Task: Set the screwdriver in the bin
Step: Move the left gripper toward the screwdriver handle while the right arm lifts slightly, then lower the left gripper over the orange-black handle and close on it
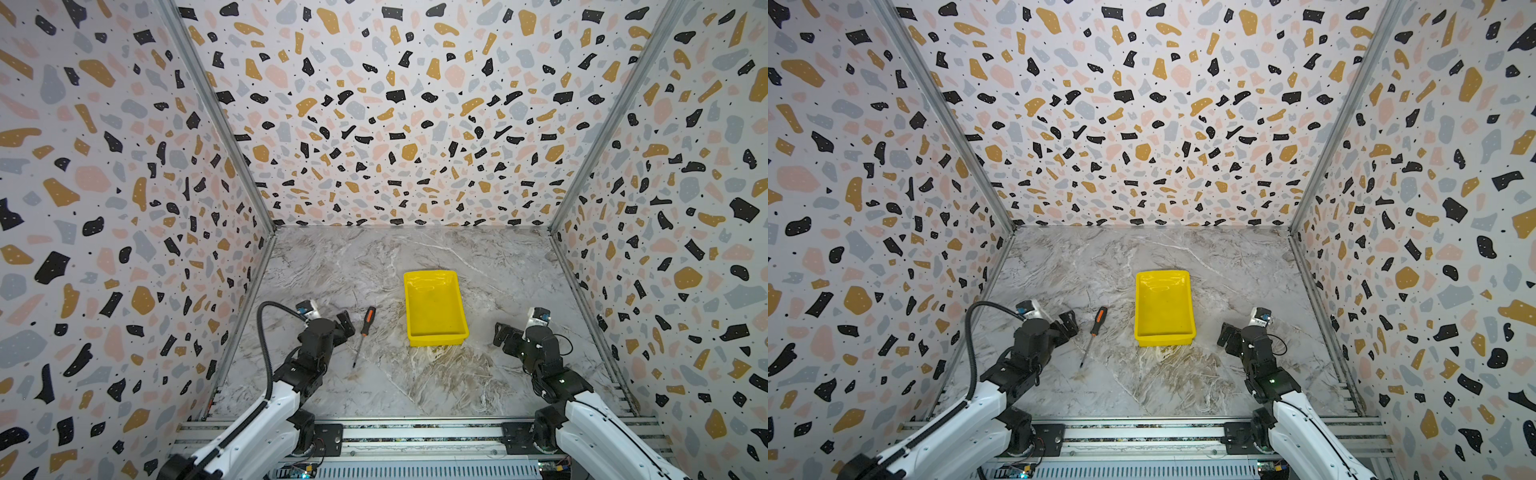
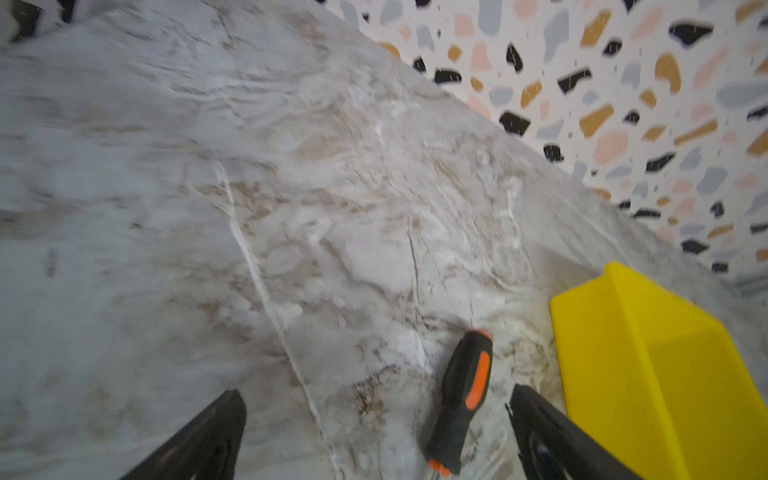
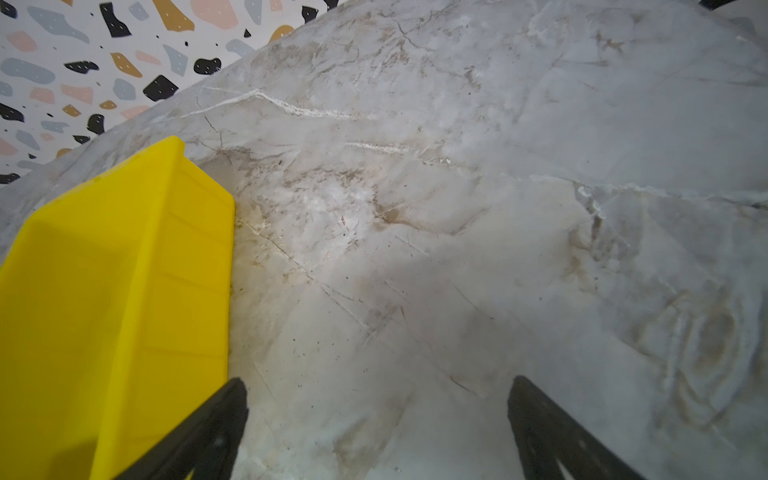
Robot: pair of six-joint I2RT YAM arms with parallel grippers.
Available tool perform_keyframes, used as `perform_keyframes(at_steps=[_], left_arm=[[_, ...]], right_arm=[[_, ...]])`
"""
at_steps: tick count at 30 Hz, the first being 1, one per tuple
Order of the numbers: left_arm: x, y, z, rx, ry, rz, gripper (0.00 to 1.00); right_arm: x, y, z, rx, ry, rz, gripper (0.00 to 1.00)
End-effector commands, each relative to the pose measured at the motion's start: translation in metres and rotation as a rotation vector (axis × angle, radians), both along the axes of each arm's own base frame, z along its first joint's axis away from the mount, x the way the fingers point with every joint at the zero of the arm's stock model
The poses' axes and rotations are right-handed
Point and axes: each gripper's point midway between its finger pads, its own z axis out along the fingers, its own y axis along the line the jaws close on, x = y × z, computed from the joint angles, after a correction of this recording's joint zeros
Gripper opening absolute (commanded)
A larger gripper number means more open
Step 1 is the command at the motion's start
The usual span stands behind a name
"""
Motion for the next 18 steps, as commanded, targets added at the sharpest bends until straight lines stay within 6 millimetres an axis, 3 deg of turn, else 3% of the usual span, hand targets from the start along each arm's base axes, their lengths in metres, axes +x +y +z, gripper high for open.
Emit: perform_keyframes(at_steps=[1,5,10,14,18], left_arm=[[0.006,-0.022,0.02,0.208,-0.064,-0.07,1.0],[-0.001,-0.045,0.02,0.406,-0.088,-0.118,1.0],[-0.005,-0.041,0.023,0.403,-0.104,-0.1,1.0],[-0.011,-0.032,0.023,0.363,-0.161,-0.086,0.86],[-0.009,-0.04,0.019,0.371,-0.149,-0.131,0.73]], right_arm=[[0.004,0.0,0.013,0.013,-0.039,-0.014,0.99],[0.003,0.001,0.013,0.011,-0.031,-0.011,0.99],[0.001,0.001,0.013,0.014,-0.035,-0.008,0.99],[0.001,0.001,0.013,0.014,-0.036,-0.006,0.99],[0.002,0.001,0.013,0.015,-0.034,-0.007,0.99]])
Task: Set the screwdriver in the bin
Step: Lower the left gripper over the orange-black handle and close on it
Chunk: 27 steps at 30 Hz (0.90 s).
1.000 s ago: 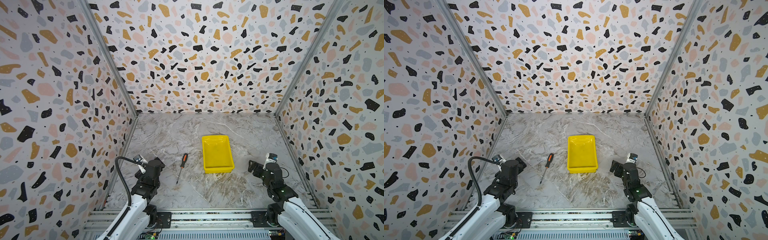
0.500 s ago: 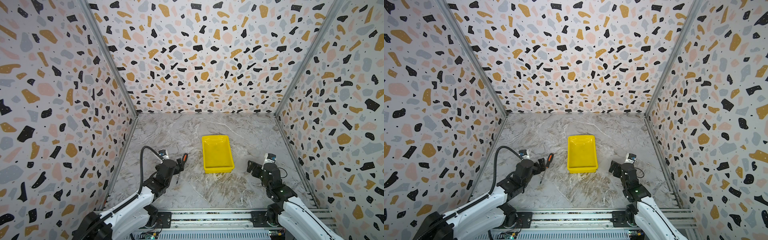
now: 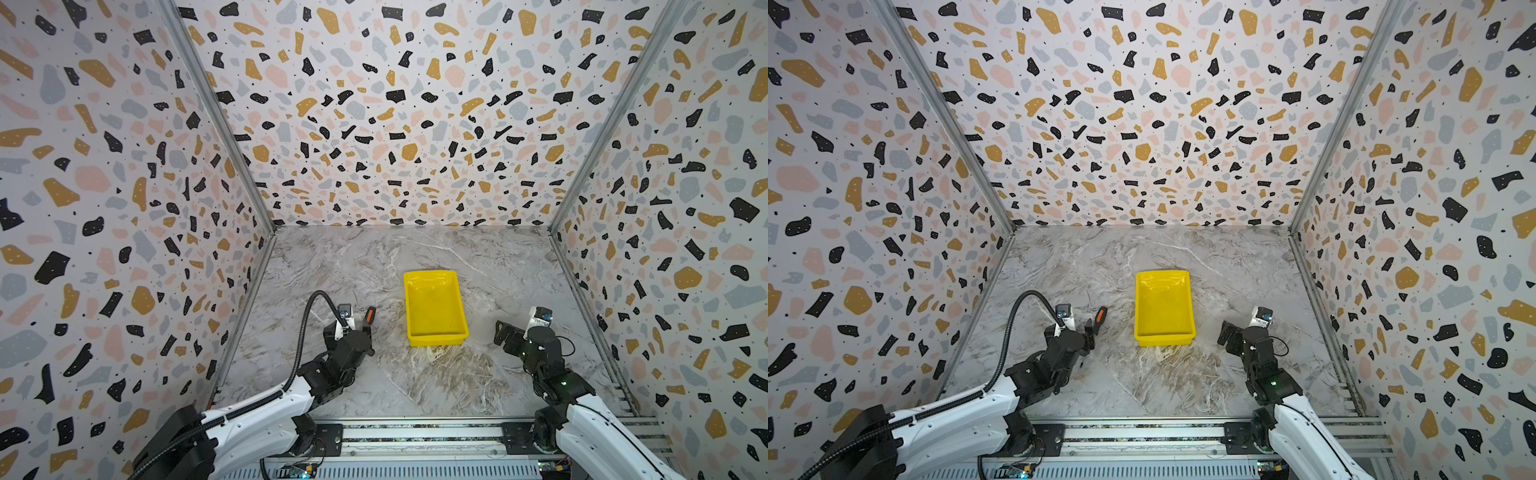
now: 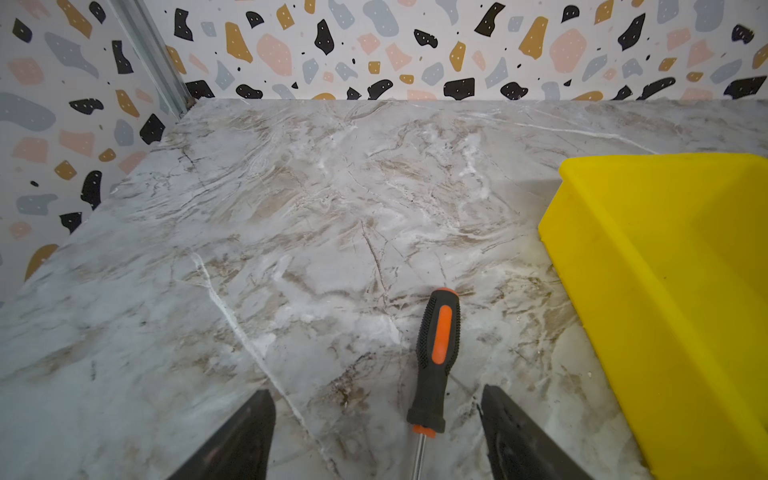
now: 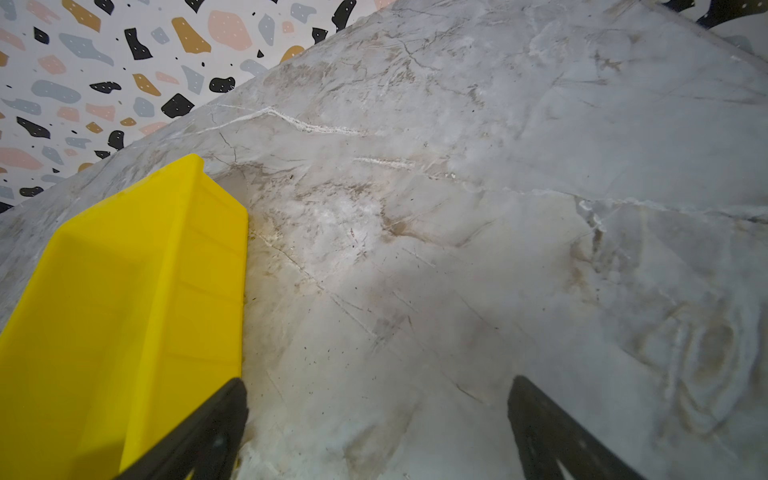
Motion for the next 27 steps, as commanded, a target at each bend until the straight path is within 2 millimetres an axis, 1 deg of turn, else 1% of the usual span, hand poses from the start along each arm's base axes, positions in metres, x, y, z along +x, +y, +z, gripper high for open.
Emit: perform_keyframes(at_steps=[1,5,7,10,11,12,19,25,27], left_arm=[[0.006,-0.006,0.0,0.022,-0.007,-0.014,0.73],[0.015,-0.015,-0.016,0.114,0.085,-0.022,0.7],[0.02,-0.015,-0.023,0.147,0.127,-0.016,0.68],[0.029,-0.01,-0.038,0.092,0.198,-0.031,0.68],[0.03,-0.007,-0.04,0.078,0.208,-0.024,0.68],[0.031,-0.005,-0.042,0.071,0.213,-0.019,0.68],[0.032,-0.016,-0.051,0.068,0.256,-0.07,0.66],[0.037,-0.019,-0.075,0.15,0.373,-0.052,0.55],[0.038,-0.018,-0.08,0.173,0.399,-0.043,0.54]], right_arm=[[0.002,0.001,0.007,0.008,-0.01,-0.008,0.99],[0.002,0.002,0.007,0.011,-0.01,-0.002,0.99],[0.001,0.002,0.007,0.011,-0.009,-0.002,0.99],[0.0,0.001,0.008,0.014,-0.015,-0.003,0.99],[0.0,0.001,0.009,0.015,-0.018,-0.002,0.99],[-0.001,0.001,0.009,0.016,-0.02,-0.002,0.99],[-0.002,0.001,0.01,0.019,-0.029,-0.004,0.99],[-0.002,0.0,0.01,0.019,-0.025,-0.008,0.99],[-0.002,0.0,0.01,0.021,-0.028,-0.009,0.99]])
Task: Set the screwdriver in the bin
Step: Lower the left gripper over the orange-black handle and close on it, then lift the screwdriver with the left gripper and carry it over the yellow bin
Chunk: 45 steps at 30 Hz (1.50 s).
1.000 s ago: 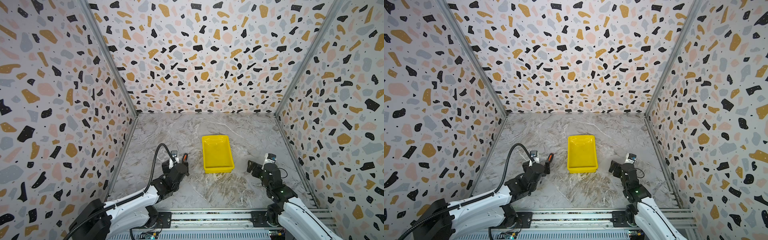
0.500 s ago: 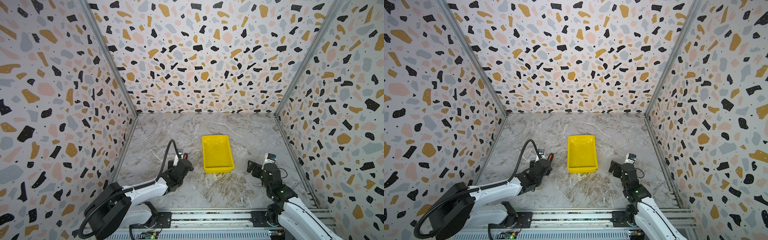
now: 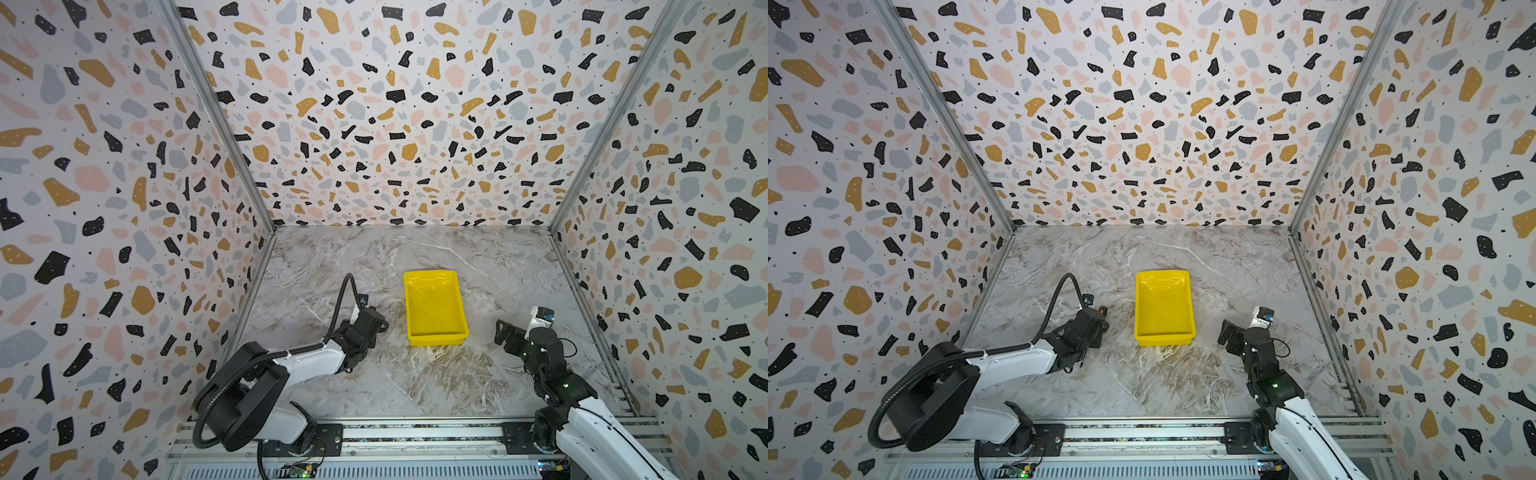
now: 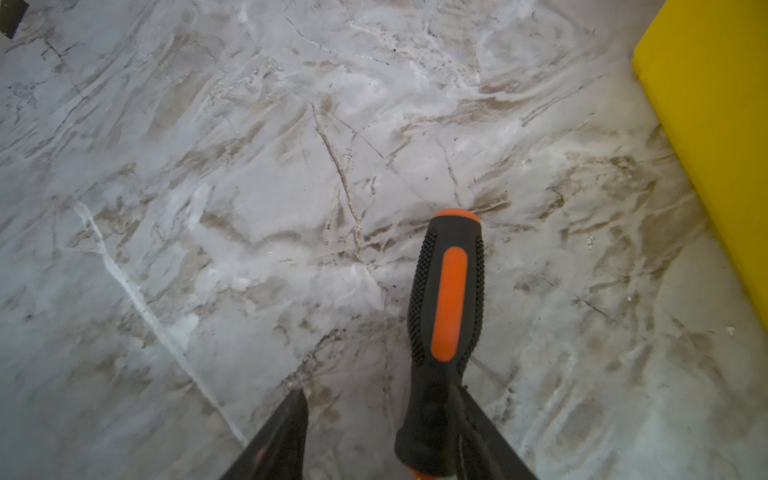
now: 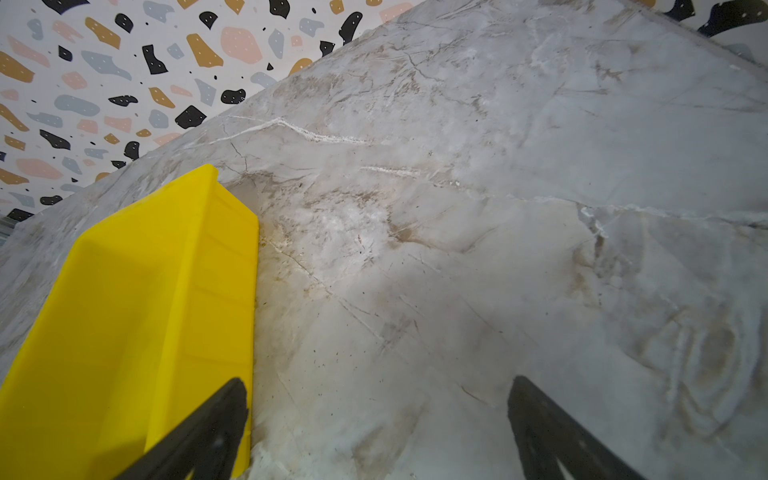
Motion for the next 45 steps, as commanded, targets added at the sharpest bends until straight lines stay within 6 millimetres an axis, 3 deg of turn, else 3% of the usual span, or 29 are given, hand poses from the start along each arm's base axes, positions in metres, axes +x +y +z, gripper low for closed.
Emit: perform_keyframes(at_steps=[1,12,16,20,22,27,34,43,45], left_arm=[[0.002,0.0,-0.005,0.038,0.041,0.001,0.54],[0.001,0.0,-0.003,0.025,0.028,0.002,0.53],[0.001,-0.001,-0.007,0.037,0.047,-0.001,0.69],[0.001,-0.002,-0.01,0.042,0.058,-0.003,0.73],[0.001,-0.002,-0.01,0.039,0.058,-0.005,0.69],[0.001,-0.004,-0.01,0.034,0.063,-0.016,0.46],[0.001,-0.004,-0.009,0.033,0.061,-0.019,0.31],[0.0,-0.003,0.013,-0.022,0.001,-0.01,0.24],[-0.002,-0.013,0.022,-0.096,0.005,-0.021,0.24]], right_arm=[[-0.001,-0.001,0.003,0.004,-0.003,-0.012,0.99],[-0.001,-0.002,0.004,0.005,-0.006,-0.016,0.99],[-0.001,-0.002,0.004,0.007,-0.005,-0.015,0.99],[-0.002,-0.003,0.003,0.005,-0.004,-0.02,0.99],[-0.002,-0.003,0.004,0.006,-0.006,-0.022,0.99],[-0.002,-0.003,0.003,0.007,-0.004,-0.023,0.99],[-0.002,-0.004,0.004,0.01,-0.006,-0.027,0.99],[0.0,-0.006,0.0,0.002,0.019,-0.048,0.99],[-0.001,-0.006,0.001,0.004,0.013,-0.045,0.99]])
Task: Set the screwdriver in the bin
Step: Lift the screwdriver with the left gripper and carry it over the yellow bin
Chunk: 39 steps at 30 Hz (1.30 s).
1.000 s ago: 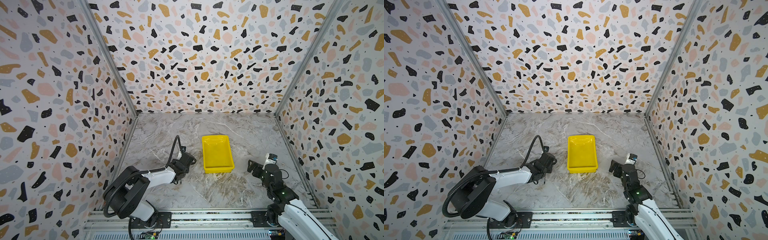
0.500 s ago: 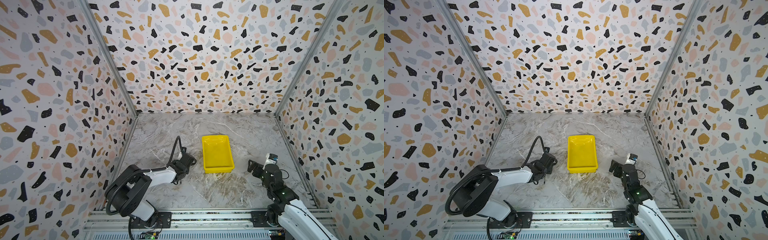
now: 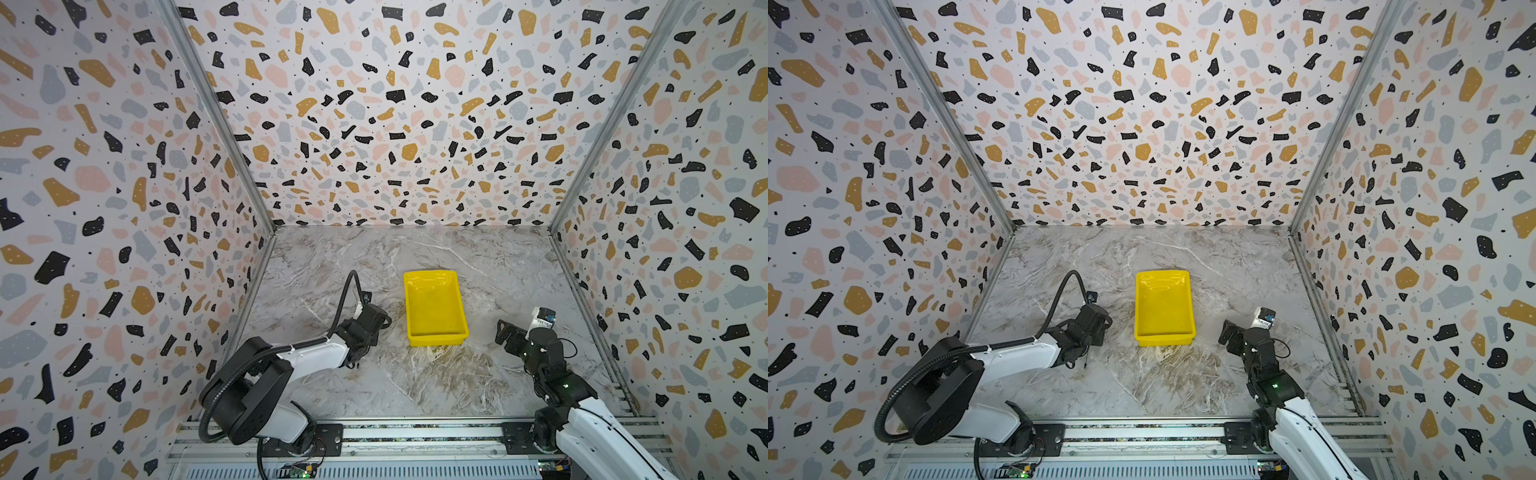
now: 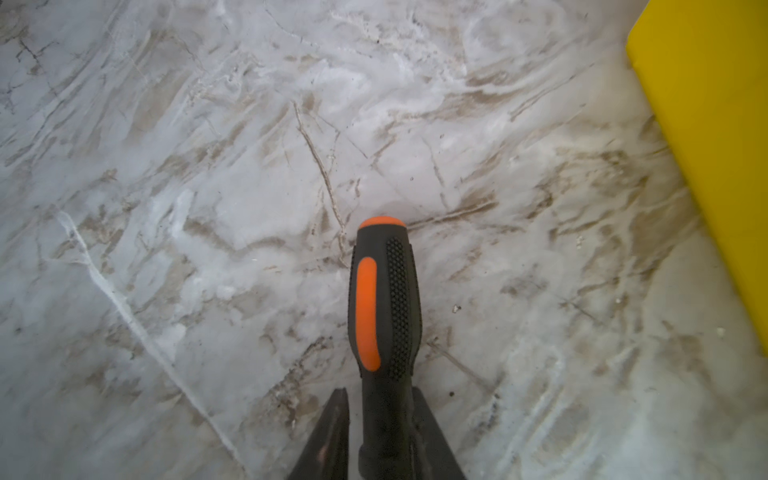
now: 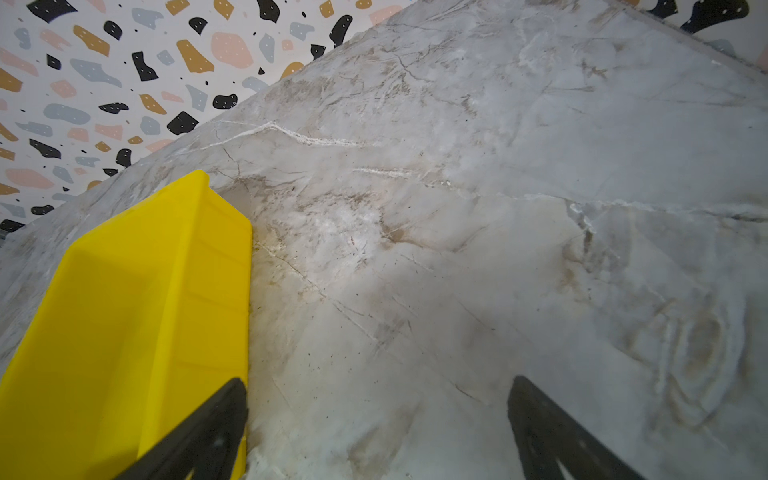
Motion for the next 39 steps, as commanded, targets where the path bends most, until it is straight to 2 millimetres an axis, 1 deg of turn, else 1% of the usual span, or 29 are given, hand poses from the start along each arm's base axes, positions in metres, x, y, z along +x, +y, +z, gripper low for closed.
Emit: perform_keyframes(at_steps=[1,3,5,7,9,10,12,15,17,19,24,26,28,29,30,33,35,37,39], left_arm=[[-0.003,-0.014,0.013,-0.114,-0.004,-0.017,0.24],[-0.005,-0.024,0.018,-0.197,-0.007,-0.033,0.24],[-0.004,-0.024,0.021,-0.214,-0.014,-0.015,0.26],[-0.003,-0.015,0.019,-0.178,-0.014,0.027,0.51],[-0.002,-0.005,0.016,-0.111,-0.003,0.066,0.68],[-0.001,-0.001,0.014,-0.084,0.005,0.085,0.74],[0.0,0.003,0.006,-0.047,0.032,0.108,0.82],[0.0,0.001,-0.009,-0.037,0.077,0.114,0.83],[0.0,-0.004,-0.018,-0.046,0.098,0.108,0.79],[0.001,-0.008,-0.024,-0.055,0.114,0.103,0.72],[-0.001,-0.013,-0.033,-0.083,0.131,0.097,0.49],[-0.002,-0.012,-0.033,-0.082,0.133,0.095,0.39],[-0.002,-0.01,-0.028,-0.072,0.13,0.097,0.26],[-0.002,-0.01,-0.022,-0.077,0.121,0.097,0.19],[-0.001,-0.01,-0.013,-0.09,0.103,0.097,0.15],[0.003,-0.007,0.017,-0.122,0.037,0.114,0.09],[0.006,-0.002,0.043,-0.143,-0.026,0.149,0.05],[0.009,-0.004,0.066,-0.191,-0.07,0.159,0.04],[0.01,-0.011,0.086,-0.266,-0.101,0.15,0.03]], right_arm=[[-0.001,-0.002,0.005,0.005,-0.008,-0.013,0.99],[-0.002,-0.002,0.008,0.009,-0.022,-0.013,0.99],[-0.002,-0.002,0.01,0.013,-0.037,-0.013,0.99],[-0.003,-0.002,0.01,0.013,-0.042,-0.01,0.99],[-0.003,-0.001,0.011,0.015,-0.045,-0.003,0.99],[-0.003,-0.001,0.01,0.014,-0.042,-0.001,0.99],[-0.003,0.0,0.01,0.014,-0.041,0.002,0.99],[-0.003,0.0,0.011,0.015,-0.043,0.001,0.99],[-0.004,-0.001,0.012,0.014,-0.046,-0.002,0.99],[-0.004,-0.002,0.012,0.015,-0.05,-0.003,0.99],[-0.006,-0.002,0.014,0.02,-0.062,-0.005,0.99],[-0.005,-0.002,0.014,0.02,-0.063,-0.005,0.99],[-0.005,-0.003,0.013,0.019,-0.06,-0.005,0.99],[-0.005,-0.002,0.013,0.019,-0.059,-0.005,0.99],[-0.005,-0.002,0.013,0.019,-0.06,-0.005,0.99],[-0.005,-0.002,0.014,0.021,-0.061,-0.003,0.99],[-0.005,-0.001,0.013,0.021,-0.06,-0.001,0.99],[-0.005,-0.001,0.013,0.02,-0.059,0.002,0.99],[-0.005,-0.001,0.013,0.021,-0.06,0.001,0.99]])
